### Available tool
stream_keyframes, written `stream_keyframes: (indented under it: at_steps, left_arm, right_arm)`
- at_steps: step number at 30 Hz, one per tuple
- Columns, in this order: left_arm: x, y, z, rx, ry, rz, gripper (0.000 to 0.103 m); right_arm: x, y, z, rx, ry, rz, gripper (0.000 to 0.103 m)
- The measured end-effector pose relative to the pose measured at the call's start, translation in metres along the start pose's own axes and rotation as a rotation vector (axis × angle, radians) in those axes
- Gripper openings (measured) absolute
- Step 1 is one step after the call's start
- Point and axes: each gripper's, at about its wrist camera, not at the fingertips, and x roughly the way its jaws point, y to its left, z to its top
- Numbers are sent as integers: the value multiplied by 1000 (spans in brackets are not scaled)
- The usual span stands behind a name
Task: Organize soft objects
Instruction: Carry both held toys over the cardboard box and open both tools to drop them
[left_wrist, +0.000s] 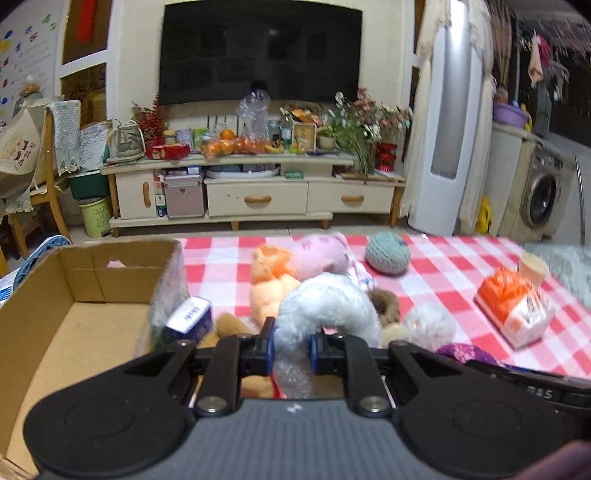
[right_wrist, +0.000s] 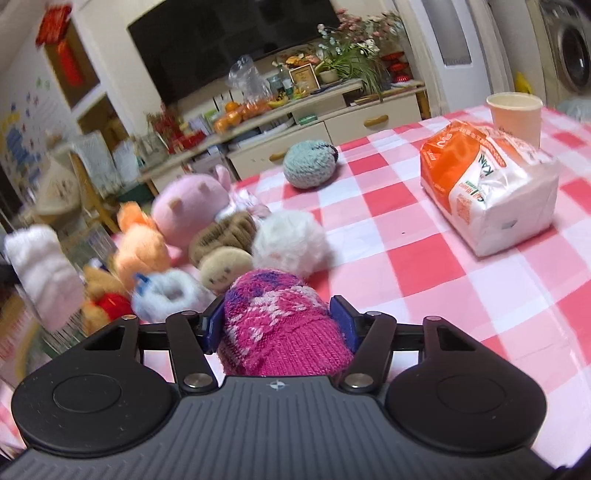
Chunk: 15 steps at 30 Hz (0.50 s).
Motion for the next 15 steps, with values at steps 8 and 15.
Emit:
stream_keyframes:
  at_steps: [8, 15]
  left_arm:
    - [-9, 56, 9, -89, -49, 94, 15]
    - [-8, 112, 9, -220, -45, 214, 15]
  right_arm:
    - [-2, 41, 24, 111, -45, 151, 74]
    - [25, 139, 43, 91, -11, 365, 74]
